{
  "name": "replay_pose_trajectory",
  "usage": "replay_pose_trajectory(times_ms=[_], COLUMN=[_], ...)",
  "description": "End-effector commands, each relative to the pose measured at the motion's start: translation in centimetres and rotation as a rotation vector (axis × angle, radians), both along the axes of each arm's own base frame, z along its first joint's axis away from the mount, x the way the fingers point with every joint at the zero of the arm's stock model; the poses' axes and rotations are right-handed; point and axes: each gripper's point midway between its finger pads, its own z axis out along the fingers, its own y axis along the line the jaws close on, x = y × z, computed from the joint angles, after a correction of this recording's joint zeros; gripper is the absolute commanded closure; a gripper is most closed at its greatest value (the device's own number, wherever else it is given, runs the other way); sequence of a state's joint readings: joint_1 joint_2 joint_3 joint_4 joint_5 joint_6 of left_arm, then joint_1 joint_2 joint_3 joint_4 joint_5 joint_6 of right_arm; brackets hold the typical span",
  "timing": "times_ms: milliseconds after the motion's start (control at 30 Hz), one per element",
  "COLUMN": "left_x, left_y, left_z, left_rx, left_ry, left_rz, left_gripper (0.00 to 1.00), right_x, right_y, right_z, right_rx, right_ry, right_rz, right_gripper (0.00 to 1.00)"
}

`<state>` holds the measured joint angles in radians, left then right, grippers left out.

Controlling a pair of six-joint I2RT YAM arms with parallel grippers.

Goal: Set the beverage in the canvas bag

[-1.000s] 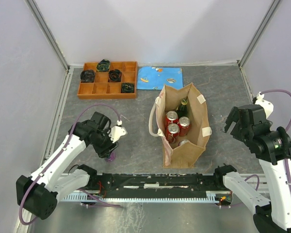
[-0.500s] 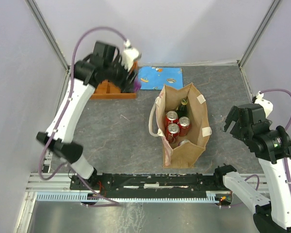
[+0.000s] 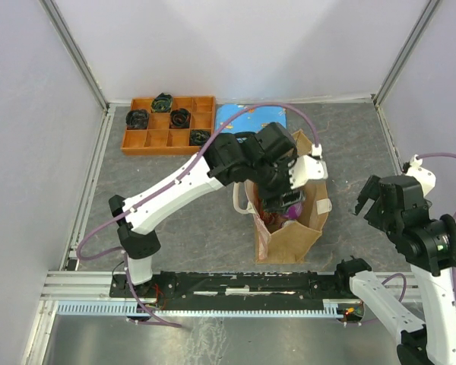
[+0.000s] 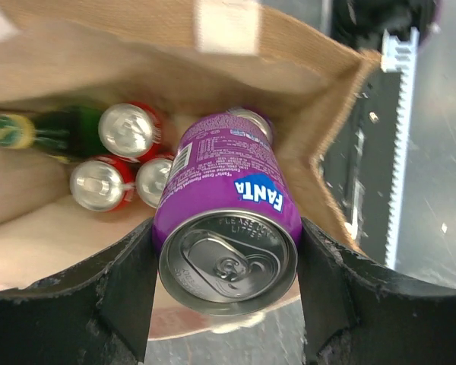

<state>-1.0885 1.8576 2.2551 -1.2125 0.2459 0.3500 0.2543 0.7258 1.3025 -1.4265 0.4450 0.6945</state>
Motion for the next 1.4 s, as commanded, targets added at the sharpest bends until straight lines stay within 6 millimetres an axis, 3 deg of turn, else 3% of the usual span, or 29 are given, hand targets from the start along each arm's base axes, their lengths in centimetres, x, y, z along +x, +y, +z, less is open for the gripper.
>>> replay_pose_trajectory(times_ms=[0,133,433,867,1367], left_x=[-1.5,-2.3,-3.8,-7.0,-7.4], left_y=[0.9,0.5,-0.2,0.6,1.0], left_z=[2.4,-1.5,-7.8,-12.2,-18.2], left_rx=[-0.041,0.05,0.181,0.263,0.381], left_ry=[-0.054,-0.034,0.013,0.122,0.21], left_rz=[-0.054,-0.094,-0.166,-0.271,-0.266], left_gripper=[0.97,0.97,0.97,0.97,0.97], right_x=[-1.2,-1.7,-2.4,-2.8,-3.3], right_y=[-0.2,-0.4,-0.8,-1.0,-1.4], right_z=[-0.8,-1.1,-1.0,-1.1,-0.6], right_rx=[0.016,0.018,0.002,0.006,-0.006], right_ry=[0.011,0.014,0.022,0.017,0.013], right_rz=[-0.024,-0.027,-0.033,-0.047,-0.062], right_gripper=[0.01,0.01,0.01,0.01,0.01])
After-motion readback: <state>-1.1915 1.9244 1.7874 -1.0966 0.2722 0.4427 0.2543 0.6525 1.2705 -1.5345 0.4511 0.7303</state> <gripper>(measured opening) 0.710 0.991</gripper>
